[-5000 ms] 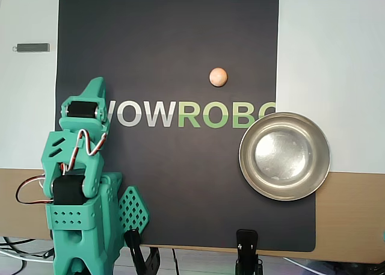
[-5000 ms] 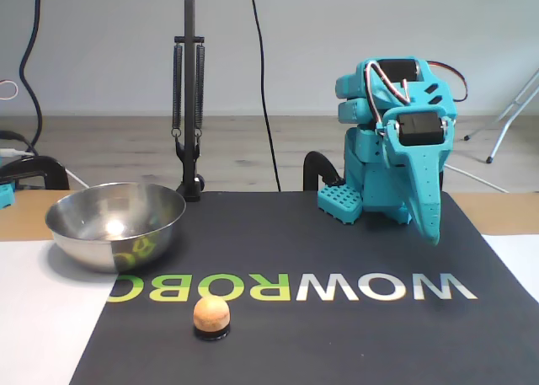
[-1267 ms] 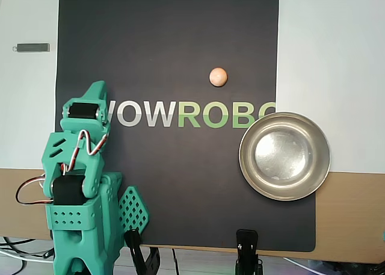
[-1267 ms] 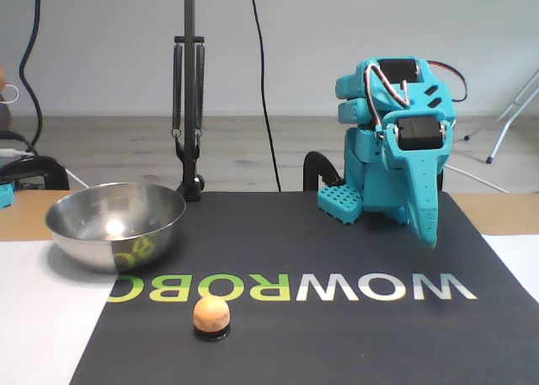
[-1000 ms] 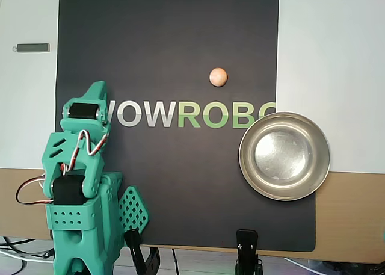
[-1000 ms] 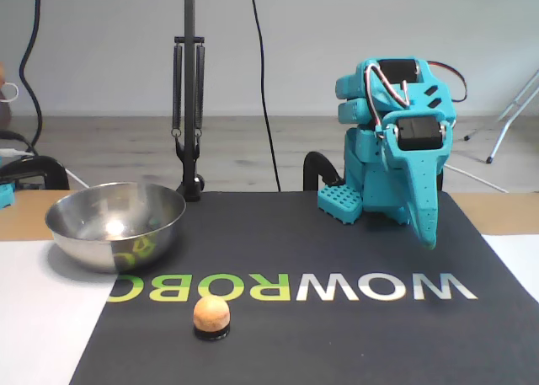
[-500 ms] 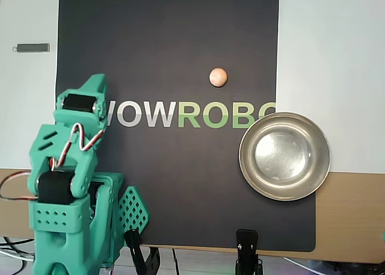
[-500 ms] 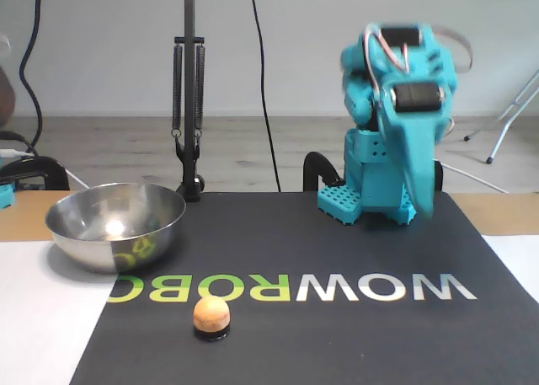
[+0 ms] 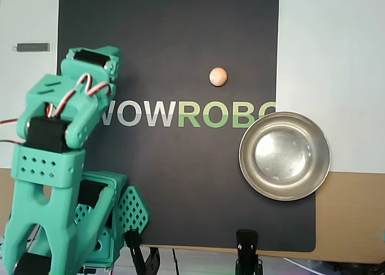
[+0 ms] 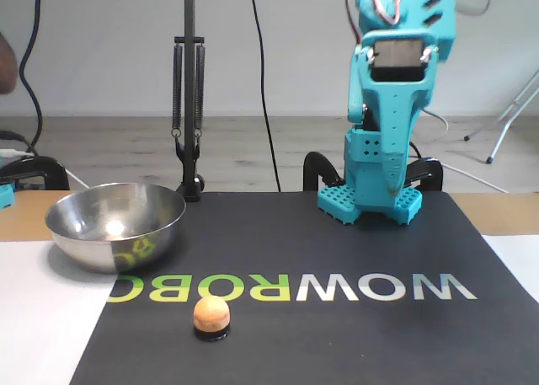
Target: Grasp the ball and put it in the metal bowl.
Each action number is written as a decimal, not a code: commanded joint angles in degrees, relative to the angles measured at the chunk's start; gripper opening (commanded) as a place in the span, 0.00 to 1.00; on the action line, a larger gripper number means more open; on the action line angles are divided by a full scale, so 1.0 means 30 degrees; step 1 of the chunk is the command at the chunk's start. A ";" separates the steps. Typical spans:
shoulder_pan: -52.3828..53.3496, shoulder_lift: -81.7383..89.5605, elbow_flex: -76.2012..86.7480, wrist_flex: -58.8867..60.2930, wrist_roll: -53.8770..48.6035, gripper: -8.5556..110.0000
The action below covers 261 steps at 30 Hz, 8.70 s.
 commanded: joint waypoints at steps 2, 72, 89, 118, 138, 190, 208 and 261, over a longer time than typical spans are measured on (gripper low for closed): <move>0.0146 -0.2607 -0.5361 0.3486 -0.0117 0.08; 0.4482 -1.5234 -1.5117 0.7588 -2.6045 0.07; 0.7441 -1.5879 -1.5117 0.7500 -2.8096 0.08; 0.9434 -1.7783 -1.5996 0.7324 -2.8740 0.07; 1.0225 -1.9365 -1.7607 0.7354 -2.8564 0.30; 1.0225 -1.9424 -1.7432 0.7354 -2.8477 0.54; 1.0225 -2.0039 -1.7637 0.7354 -2.8594 0.71; 1.0313 -2.3877 -1.9277 0.6533 -2.8506 0.71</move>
